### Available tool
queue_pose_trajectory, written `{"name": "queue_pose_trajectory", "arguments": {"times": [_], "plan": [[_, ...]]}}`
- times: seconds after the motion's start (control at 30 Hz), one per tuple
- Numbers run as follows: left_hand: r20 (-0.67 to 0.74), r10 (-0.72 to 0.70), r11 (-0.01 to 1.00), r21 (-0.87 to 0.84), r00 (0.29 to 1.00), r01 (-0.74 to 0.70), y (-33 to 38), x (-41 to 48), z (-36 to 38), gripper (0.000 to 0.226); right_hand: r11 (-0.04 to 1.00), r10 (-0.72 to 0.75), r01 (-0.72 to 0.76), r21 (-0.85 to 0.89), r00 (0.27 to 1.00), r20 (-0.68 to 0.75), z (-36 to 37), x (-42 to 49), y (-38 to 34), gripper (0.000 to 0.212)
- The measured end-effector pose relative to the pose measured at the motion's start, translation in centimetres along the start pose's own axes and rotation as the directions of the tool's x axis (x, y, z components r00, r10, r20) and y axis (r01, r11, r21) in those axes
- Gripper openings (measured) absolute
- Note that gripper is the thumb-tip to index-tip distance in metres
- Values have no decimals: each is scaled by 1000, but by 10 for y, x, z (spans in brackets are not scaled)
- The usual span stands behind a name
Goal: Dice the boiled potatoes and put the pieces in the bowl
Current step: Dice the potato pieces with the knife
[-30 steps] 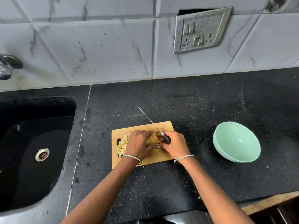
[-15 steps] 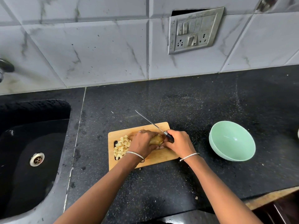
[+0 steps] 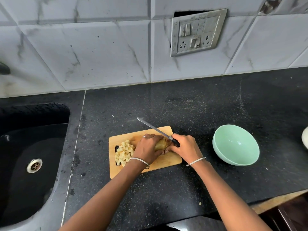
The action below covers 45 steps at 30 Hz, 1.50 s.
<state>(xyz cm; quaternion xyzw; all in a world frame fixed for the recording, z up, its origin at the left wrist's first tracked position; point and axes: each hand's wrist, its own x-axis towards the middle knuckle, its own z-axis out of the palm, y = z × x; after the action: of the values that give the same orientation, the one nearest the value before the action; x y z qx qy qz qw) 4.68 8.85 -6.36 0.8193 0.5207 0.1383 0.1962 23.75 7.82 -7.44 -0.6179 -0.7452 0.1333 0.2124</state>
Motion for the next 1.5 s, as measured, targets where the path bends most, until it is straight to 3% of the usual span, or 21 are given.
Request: {"name": "queue_pose_trajectory", "arguments": {"times": [0.37, 0.67, 0.9, 1.17, 1.5], "plan": [[27, 2, 1000, 12, 1000, -2, 3, 1, -3, 53, 984, -143, 129, -124, 983, -114, 4, -2, 1, 38], [4, -23, 1000, -2, 1000, 23, 4, 1, 0, 51, 972, -186, 167, -168, 977, -105, 4, -1, 1, 35], [-20, -28, 1000, 14, 999, 28, 2, 3, 4, 50, 988, -141, 132, -79, 982, -123, 5, -4, 1, 38], [-15, -23, 1000, -14, 1000, 23, -2, 3, 4, 59, 983, 38, -46, 178, 998, 45, -1, -10, 6, 22], [-19, -33, 999, -18, 999, 32, -3, 3, 6, 59, 990, 40, -43, 135, 999, 31, 1, -9, 5, 25]]}}
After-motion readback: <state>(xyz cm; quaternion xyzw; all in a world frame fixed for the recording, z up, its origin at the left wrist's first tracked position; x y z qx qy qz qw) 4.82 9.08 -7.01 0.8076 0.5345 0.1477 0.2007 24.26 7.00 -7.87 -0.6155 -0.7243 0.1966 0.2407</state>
